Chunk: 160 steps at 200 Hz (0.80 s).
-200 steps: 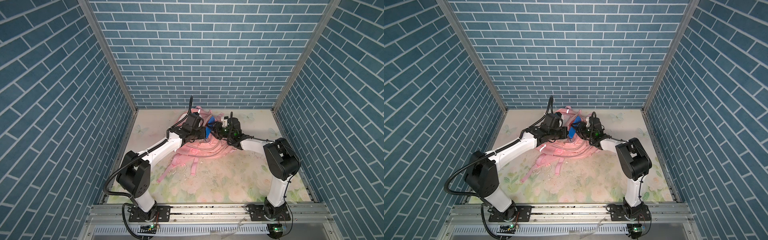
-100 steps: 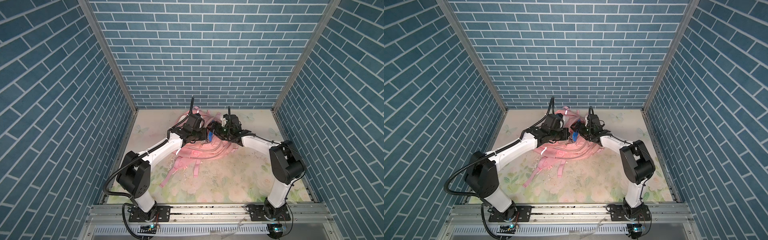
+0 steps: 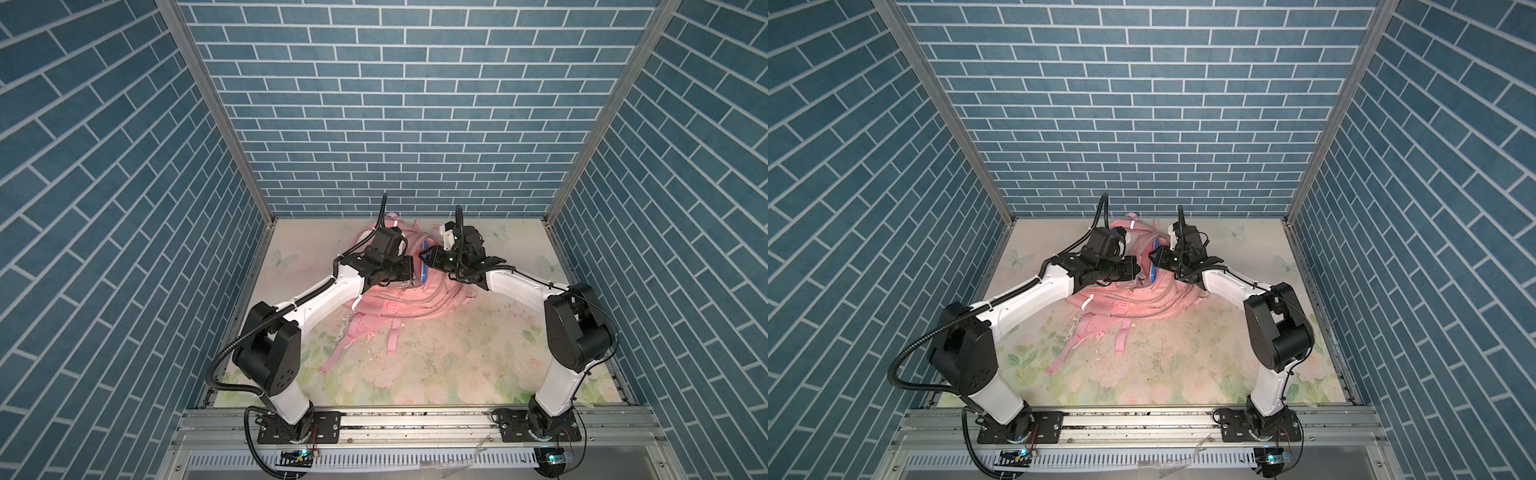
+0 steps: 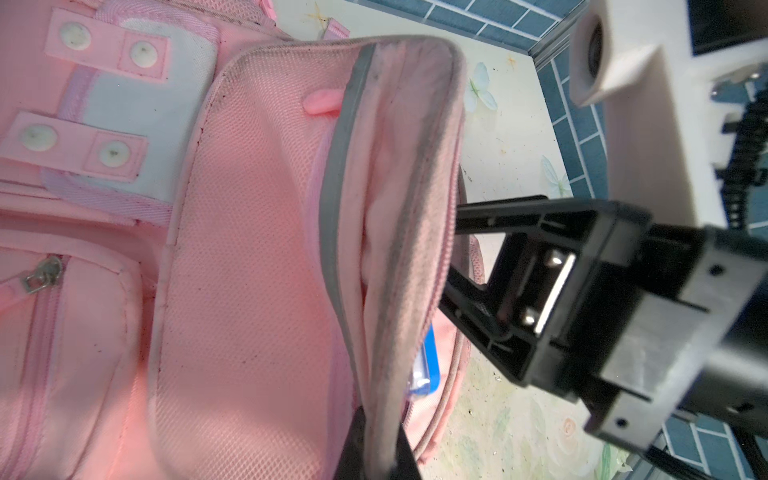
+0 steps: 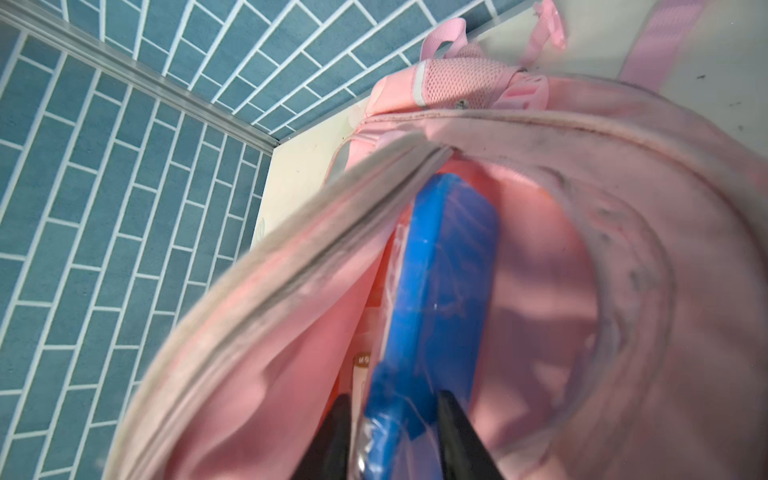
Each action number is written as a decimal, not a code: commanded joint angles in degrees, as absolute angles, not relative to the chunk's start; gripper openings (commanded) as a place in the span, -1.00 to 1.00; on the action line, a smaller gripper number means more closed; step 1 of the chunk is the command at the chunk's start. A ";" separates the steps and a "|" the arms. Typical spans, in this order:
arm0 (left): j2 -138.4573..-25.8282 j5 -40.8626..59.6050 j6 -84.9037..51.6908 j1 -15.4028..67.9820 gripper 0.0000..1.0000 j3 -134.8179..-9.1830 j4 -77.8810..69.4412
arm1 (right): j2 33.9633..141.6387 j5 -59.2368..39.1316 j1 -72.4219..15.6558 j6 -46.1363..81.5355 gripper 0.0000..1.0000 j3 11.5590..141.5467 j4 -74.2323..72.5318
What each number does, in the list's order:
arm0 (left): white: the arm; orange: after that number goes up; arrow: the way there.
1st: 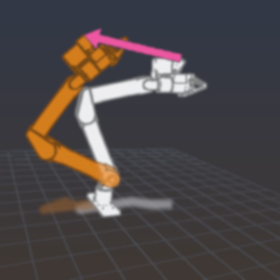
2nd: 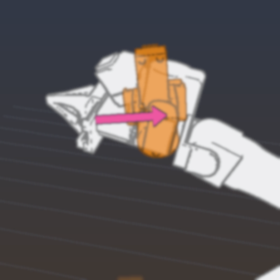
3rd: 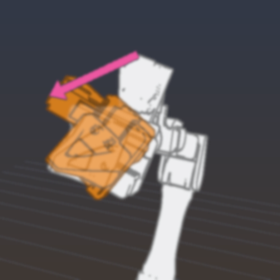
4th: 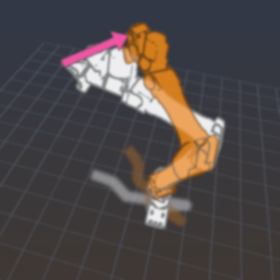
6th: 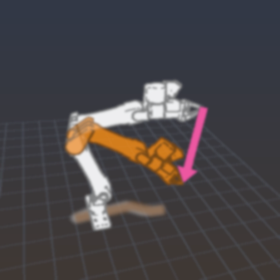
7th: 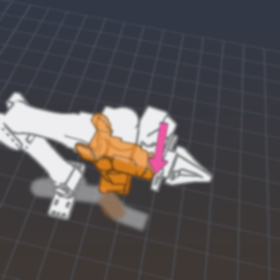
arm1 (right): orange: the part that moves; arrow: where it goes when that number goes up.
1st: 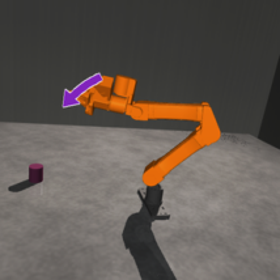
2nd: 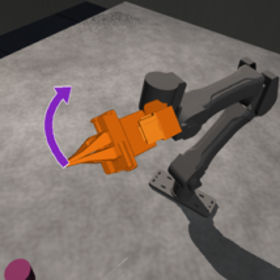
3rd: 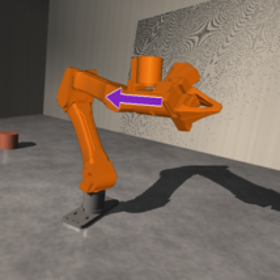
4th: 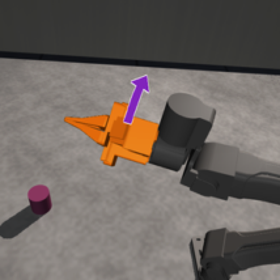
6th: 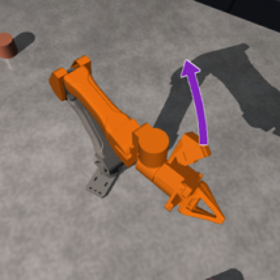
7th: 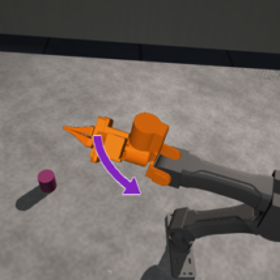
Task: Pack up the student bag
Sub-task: 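Carry the blue pencil case into the pocket held open by left gripper, then push the blue pencil case down into the pocket with right gripper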
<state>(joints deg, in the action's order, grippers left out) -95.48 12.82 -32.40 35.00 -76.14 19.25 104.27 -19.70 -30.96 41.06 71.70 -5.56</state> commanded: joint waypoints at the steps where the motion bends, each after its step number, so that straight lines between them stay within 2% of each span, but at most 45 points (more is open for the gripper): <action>1: -92.99 16.54 -31.04 35.87 -1.00 -77.18 17.84 | 108.70 -24.11 -32.01 38.42 -0.55 75.85 -6.40; 10: -92.99 16.51 -31.11 36.06 -1.00 -77.28 17.59 | 110.25 -25.75 -32.53 37.58 -0.62 76.72 -5.83; 31: -93.61 16.86 -31.29 35.92 -1.00 -78.01 17.29 | 111.15 -25.28 -33.88 35.76 -0.62 77.22 -4.49; 62: -94.38 17.15 -31.29 35.88 -1.00 -78.97 17.73 | 108.91 -20.76 -33.37 35.16 -0.36 74.96 -2.01; 83: -93.92 16.02 -31.12 35.95 -1.00 -79.19 18.67 | 104.94 -15.36 -31.86 35.26 -0.11 71.85 -1.38; 118: -93.49 15.40 -31.34 35.93 -1.00 -78.49 18.73 | 100.73 -11.49 -31.28 30.38 0.04 70.83 0.50; 141: -93.70 15.73 -31.64 35.92 -1.00 -78.73 18.50 | 100.90 -13.34 -31.20 28.74 0.05 71.43 2.53; 160: -93.68 15.85 -31.73 36.00 -1.00 -78.90 18.46 | 102.43 -17.51 -30.94 28.83 -0.15 71.04 2.15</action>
